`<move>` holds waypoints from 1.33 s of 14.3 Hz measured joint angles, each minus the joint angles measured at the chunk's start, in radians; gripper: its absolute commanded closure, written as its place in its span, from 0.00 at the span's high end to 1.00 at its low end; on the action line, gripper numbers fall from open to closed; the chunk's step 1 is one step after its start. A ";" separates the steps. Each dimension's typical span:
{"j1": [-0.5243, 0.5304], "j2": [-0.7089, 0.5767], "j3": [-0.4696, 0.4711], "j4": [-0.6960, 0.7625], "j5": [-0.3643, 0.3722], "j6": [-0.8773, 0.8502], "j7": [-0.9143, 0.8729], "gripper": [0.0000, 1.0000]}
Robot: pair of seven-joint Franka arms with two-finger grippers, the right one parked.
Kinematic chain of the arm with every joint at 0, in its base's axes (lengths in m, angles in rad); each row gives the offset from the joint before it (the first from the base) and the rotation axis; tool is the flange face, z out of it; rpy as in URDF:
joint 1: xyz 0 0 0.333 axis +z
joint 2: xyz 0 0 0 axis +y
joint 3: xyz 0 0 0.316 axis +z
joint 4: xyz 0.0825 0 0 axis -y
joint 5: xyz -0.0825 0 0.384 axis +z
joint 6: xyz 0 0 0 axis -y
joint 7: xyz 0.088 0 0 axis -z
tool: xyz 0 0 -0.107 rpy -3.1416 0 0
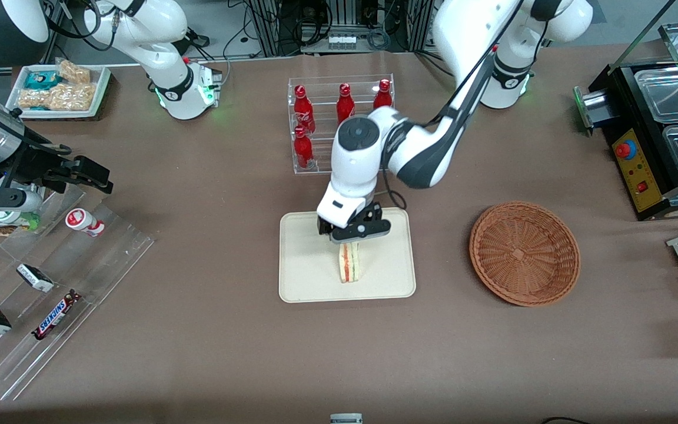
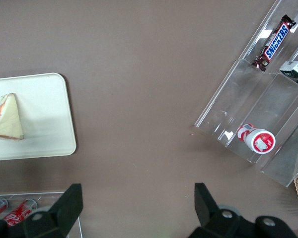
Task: Place sandwich from basket to tray
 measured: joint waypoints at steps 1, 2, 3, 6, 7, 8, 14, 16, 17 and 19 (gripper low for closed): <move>0.017 -0.038 0.002 0.001 0.000 -0.041 0.000 1.00; 0.036 -0.072 0.002 0.001 0.000 -0.081 0.000 1.00; 0.051 -0.104 0.003 0.002 0.000 -0.117 0.001 1.00; 0.102 -0.179 0.005 0.001 0.001 -0.238 0.001 1.00; 0.125 -0.194 0.006 0.000 0.001 -0.272 0.007 1.00; 0.153 -0.205 0.007 -0.004 0.001 -0.294 0.031 1.00; 0.377 -0.252 0.011 -0.035 0.001 -0.399 0.298 1.00; 0.451 -0.286 0.011 -0.059 0.001 -0.431 0.398 1.00; 0.483 -0.307 0.011 -0.080 0.001 -0.441 0.445 1.00; 0.541 -0.352 0.010 -0.127 0.001 -0.448 0.536 1.00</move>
